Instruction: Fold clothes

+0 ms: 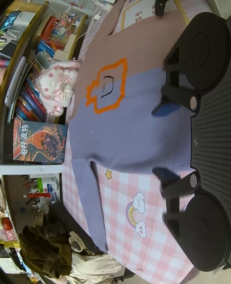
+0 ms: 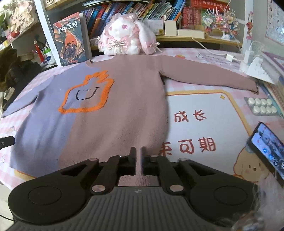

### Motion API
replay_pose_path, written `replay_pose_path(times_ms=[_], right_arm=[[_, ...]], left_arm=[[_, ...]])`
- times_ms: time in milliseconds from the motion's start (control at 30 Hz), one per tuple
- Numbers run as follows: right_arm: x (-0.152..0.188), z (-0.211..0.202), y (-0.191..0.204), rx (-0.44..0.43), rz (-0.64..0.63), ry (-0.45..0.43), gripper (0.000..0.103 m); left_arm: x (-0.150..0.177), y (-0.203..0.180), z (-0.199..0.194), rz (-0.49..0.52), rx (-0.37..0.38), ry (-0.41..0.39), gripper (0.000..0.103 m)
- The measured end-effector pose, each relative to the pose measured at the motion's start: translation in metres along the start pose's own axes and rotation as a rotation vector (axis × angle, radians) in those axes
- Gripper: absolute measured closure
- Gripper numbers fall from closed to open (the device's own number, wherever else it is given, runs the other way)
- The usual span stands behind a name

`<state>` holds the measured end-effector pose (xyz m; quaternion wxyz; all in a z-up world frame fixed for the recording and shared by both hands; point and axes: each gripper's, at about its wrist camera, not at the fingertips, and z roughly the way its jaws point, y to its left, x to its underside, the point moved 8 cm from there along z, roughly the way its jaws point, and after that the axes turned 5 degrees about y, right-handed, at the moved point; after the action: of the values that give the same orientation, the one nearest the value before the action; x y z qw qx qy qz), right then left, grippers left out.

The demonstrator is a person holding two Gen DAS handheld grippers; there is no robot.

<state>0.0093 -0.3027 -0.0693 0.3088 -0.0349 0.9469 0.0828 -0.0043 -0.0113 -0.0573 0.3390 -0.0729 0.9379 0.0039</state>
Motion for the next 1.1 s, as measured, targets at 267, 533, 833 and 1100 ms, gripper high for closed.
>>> replay_pose_path(times_ms=[267,533,833,1100], right_arm=[[-0.001,-0.010,0.006,0.064,0.056,-0.064,0.018],[0.001,-0.008,0.046,0.126,0.132,-0.085,0.007],[0.007,-0.001,0.118,0.156,0.171,-0.095,0.000],[0.010,0.003,0.167,0.199,0.070,-0.088,0.000]], left_arm=[[0.000,0.004,0.009,0.050,0.061,0.013,0.012],[-0.010,0.047,0.023,0.120,0.125,0.028,0.008],[-0.024,0.118,0.037,0.102,0.136,0.030,0.007],[-0.035,0.180,0.049,0.047,0.096,0.028,0.007]])
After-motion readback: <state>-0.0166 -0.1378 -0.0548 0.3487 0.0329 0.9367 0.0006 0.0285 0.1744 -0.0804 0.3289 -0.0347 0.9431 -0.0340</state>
